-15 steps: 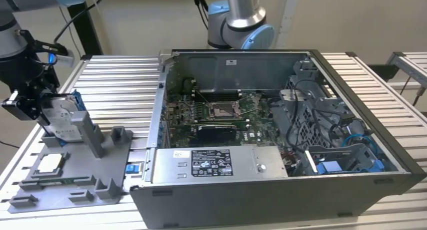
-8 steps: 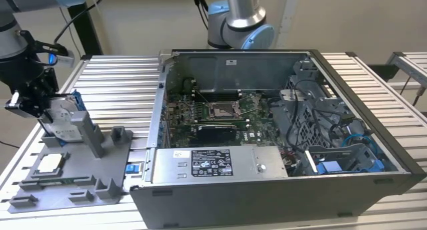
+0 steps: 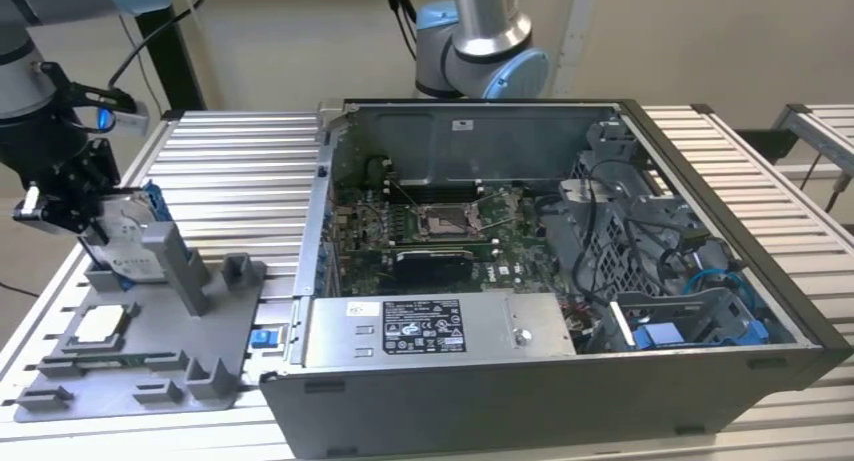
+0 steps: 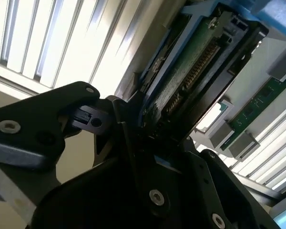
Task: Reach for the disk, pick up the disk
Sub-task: 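Pick up the disk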
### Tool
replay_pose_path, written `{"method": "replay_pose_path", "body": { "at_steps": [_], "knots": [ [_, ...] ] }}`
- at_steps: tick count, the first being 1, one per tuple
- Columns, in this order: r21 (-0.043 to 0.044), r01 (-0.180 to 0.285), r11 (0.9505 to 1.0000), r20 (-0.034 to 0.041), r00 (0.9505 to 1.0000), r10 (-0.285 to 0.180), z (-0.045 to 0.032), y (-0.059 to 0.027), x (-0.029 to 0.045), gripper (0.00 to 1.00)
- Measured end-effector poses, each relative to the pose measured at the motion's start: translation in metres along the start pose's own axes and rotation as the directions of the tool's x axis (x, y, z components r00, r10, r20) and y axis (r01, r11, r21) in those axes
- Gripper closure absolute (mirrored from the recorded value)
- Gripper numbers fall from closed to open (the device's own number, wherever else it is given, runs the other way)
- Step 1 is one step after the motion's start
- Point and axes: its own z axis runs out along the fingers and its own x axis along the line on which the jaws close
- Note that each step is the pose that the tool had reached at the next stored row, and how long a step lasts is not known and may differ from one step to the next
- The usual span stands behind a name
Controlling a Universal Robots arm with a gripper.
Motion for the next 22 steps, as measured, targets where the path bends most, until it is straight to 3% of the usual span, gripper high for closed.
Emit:
{"method": "replay_pose_path", "body": {
  "at_steps": [22],
  "knots": [
    [-0.0007,0.000,1.0000,-0.0004,1.0000,0.000,0.0028,-0.0001,0.0000,1.00]
  ]
}}
